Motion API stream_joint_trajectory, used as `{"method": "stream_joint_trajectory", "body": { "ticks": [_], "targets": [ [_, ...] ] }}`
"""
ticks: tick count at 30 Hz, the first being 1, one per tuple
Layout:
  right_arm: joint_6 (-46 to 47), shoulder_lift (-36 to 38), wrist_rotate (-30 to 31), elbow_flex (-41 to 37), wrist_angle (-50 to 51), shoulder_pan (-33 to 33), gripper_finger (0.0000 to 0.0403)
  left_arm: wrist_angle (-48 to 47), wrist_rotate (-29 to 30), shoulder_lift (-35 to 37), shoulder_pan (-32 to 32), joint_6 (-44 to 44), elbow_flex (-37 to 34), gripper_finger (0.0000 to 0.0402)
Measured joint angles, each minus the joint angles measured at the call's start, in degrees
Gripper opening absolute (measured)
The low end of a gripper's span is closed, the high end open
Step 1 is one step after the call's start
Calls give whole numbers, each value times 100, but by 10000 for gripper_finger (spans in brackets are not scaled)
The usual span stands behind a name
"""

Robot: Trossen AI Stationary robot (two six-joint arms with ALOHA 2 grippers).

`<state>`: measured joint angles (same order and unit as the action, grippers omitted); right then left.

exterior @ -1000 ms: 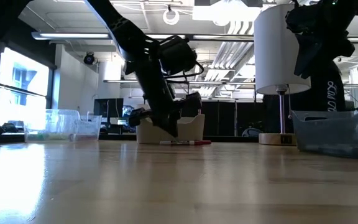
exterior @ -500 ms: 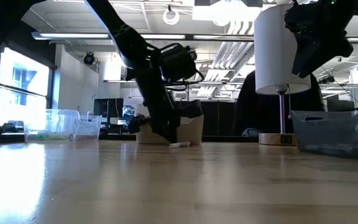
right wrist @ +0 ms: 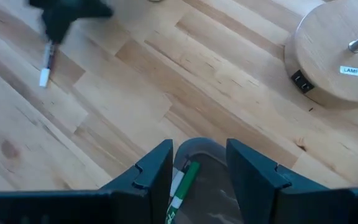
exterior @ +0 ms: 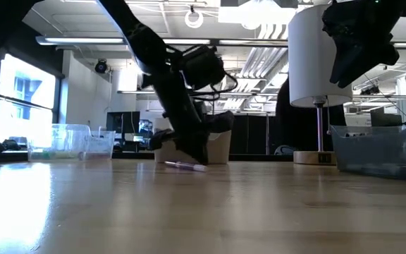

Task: Pick & Place Markers
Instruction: Put the purple marker into the black bin

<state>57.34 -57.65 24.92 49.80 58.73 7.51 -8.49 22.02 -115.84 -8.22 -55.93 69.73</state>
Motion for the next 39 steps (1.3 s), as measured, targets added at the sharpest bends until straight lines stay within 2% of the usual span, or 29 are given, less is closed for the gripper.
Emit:
{"method": "stream_joint_trajectory", "body": {
  "ticks": [2,5,8,11,14,17,20,23,27,30,33,39],
  "targets": [
    [6,-2,-1,2,-12,0,140,-121,-246,166,102,417,-14,0],
    [-23,-2,-3,0,-90,0,140,-125,-263,450,246,1136,-9,0],
    [-82,-1,-25,0,-272,0,140,-411,-463,976,277,2375,-8,0],
    [-123,-2,-28,0,-463,1,140,-913,-1205,1482,295,3994,0,0],
    [-225,-2,-25,0,-622,0,140,-1401,-1719,1828,322,5082,6,2],
    [-234,-2,18,0,-679,2,140,-2139,-1924,2104,304,6044,-5,20],
    [-228,-2,49,0,-677,2,140,-2809,-2215,2117,297,6880,-4,57],
    [-208,-2,41,0,-676,2,140,-3410,-2474,2117,311,7296,-10,107],
    [-201,-2,22,0,-679,2,140,-4009,-2410,1898,429,7968,-7,171],
    [-197,-2,30,0,-679,2,140,-4165,-2407,1762,636,8396,-7,204],
    [-195,-2,31,0,-676,2,140,-4322,-2270,1653,829,8404,-9,219],
    [-198,-2,64,-2,-679,2,140,-4191,-2267,1283,1173,7964,-158,223]
  ]
}}
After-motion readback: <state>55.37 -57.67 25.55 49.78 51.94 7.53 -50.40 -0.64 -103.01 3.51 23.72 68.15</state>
